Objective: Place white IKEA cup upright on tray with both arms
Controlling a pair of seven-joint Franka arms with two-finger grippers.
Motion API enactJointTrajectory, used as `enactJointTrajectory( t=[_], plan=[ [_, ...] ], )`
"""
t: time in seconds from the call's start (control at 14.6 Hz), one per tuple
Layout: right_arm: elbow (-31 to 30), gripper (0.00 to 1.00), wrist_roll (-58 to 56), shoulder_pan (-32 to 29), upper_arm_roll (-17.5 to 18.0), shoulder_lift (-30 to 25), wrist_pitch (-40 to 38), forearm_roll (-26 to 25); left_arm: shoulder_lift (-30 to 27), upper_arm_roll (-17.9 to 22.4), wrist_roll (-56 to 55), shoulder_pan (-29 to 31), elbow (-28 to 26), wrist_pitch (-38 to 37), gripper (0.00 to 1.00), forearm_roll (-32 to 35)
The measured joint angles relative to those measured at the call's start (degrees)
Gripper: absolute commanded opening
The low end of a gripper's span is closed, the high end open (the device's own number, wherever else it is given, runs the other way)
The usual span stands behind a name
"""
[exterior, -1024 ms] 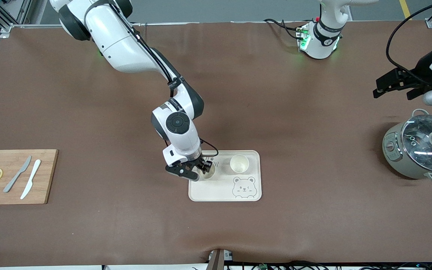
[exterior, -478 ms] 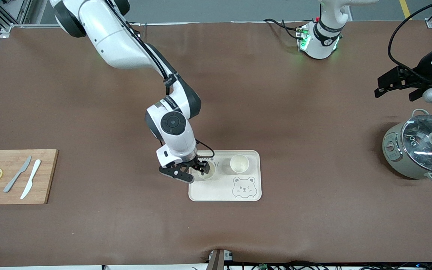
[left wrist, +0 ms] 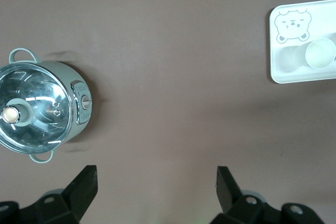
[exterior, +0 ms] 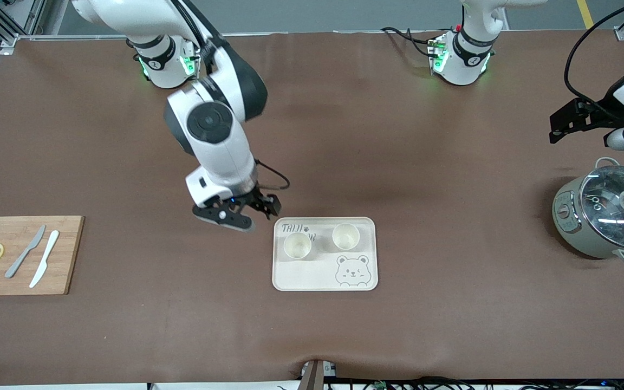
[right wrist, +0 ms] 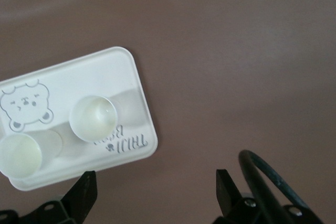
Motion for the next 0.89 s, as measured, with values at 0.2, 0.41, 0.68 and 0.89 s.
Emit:
enactJointTrajectory(
  t=[0.2, 0.41, 0.68, 0.89],
  plan=[
    [-8.5, 1.00, -4.2, -0.7, 0.0, -11.1, -6.8, 0.2, 0.0, 0.0, 0.2, 0.0, -0.1, 0.0, 1.00, 0.0],
    [-11.1, 1.00, -15.6, -6.6, -0.2, -20.4, -16.9, 1.7, 0.0, 0.0, 0.2, 0.0, -0.1, 0.0, 1.00, 0.0],
    [-12.1, 1.00, -34.8, -20.3, -0.7, -28.1, -23.0, 3.0, 0.0, 0.0, 0.2, 0.0, -0.1, 0.0, 1.00, 0.0],
    [-12.4, 1.00, -45.1, -30.0, -0.8, -29.6, -23.4, 3.1, 0.0, 0.0, 0.2, 0.0, -0.2, 0.0, 1.00, 0.0]
  ],
)
